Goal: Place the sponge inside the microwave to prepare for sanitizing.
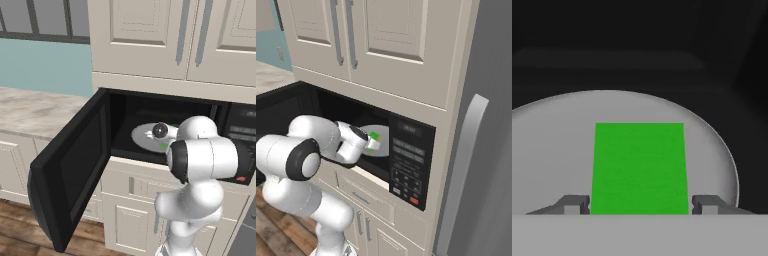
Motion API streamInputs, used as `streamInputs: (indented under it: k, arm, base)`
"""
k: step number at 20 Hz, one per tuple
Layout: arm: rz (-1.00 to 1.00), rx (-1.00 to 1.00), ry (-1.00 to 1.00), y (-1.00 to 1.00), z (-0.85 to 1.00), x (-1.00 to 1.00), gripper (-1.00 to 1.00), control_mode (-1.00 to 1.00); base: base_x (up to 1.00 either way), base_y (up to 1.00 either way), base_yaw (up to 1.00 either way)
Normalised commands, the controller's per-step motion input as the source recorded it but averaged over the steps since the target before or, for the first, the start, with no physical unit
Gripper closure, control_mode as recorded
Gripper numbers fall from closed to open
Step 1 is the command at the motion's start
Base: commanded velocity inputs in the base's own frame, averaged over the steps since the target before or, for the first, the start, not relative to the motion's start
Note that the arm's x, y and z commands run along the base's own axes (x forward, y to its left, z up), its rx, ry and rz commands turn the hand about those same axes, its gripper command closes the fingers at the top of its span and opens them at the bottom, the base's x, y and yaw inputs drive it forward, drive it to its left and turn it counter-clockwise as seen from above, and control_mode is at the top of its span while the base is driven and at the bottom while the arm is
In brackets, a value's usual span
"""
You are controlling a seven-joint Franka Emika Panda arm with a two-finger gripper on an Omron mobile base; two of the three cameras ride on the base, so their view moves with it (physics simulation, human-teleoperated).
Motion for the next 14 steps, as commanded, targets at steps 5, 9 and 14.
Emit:
streamInputs:
  k: [5,9,14]
  arm:
    - [-0.02,0.0,0.0,0.0,0.04,-0.08,-1.0,-1.0]
    - [-0.02,0.0,-0.03,0.0,0.33,-0.07,-1.0,-1.0]
    - [0.0,0.0,-0.01,0.02,0.56,-0.08,-1.0,-1.0]
  base:
    - [0.0,0.0,0.0]
    - [0.0,0.0,0.0]
    - [0.0,0.0,0.0]
